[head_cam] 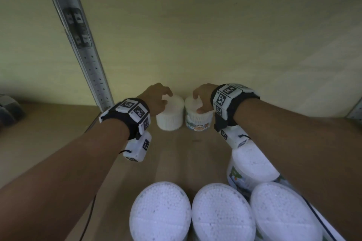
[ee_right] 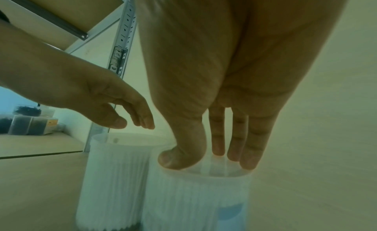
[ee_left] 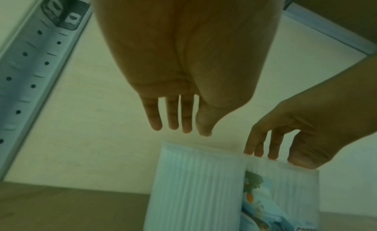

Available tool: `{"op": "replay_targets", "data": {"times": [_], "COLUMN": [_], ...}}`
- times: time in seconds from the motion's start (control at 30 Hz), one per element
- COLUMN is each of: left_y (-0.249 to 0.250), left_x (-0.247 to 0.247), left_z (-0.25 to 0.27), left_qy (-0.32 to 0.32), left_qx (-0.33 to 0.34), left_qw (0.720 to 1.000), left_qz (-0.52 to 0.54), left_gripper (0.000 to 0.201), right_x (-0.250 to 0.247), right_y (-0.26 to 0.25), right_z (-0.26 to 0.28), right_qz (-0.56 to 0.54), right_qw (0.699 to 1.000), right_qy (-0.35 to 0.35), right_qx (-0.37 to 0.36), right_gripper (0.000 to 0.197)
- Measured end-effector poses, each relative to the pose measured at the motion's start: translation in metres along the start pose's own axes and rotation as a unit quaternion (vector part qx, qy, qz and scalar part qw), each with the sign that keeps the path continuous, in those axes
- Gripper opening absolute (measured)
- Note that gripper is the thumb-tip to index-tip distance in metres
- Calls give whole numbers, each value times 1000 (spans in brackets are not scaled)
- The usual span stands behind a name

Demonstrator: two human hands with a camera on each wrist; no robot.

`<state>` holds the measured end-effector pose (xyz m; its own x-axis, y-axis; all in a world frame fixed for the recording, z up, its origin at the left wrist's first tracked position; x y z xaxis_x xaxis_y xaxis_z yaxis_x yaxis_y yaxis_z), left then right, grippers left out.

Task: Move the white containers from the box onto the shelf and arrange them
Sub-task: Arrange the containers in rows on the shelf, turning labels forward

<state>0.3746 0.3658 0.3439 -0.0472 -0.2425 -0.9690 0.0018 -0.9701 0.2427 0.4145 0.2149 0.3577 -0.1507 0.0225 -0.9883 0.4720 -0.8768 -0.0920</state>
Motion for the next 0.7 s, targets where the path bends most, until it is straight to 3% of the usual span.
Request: {"op": "replay_targets", "data": {"times": [0.1,0.2,0.5,0.7], "left_y": [-2,1,4,20], "left_x": [5,12,13,6], "left_z": [-4,-6,-9,-12], "left_qy": [31,23,-28,-79], "left_qx": [-45,-62,-38,-10], "left_qw": [998,996,997,997], "left_qz": [-37,-65,-63,-6], "left_gripper": [45,56,51,52], "right_x": [-1,-1,0,0], "right_y": [0,0,0,2], "right_z": [1,0,1,1], "right_qz": [3,5,6,11], "right_qw": [1000,1000,1000,1000], "right_qy": [0,-5,-11,-14], "right_qx": [-4,-2,1,1], "right_gripper": [58,58,57,57]}}
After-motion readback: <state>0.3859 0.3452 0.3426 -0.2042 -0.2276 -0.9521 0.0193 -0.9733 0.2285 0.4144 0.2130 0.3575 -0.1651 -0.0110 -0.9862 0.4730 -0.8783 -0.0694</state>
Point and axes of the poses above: each hand's wrist, its own z-axis away from the middle knuckle, its own x-axis out of the palm, y = z × x, the point moved 6 cm from there along -z, towards the middle knuckle, and after that the axes turned 3 degrees about -z, right-handed, at the moved point
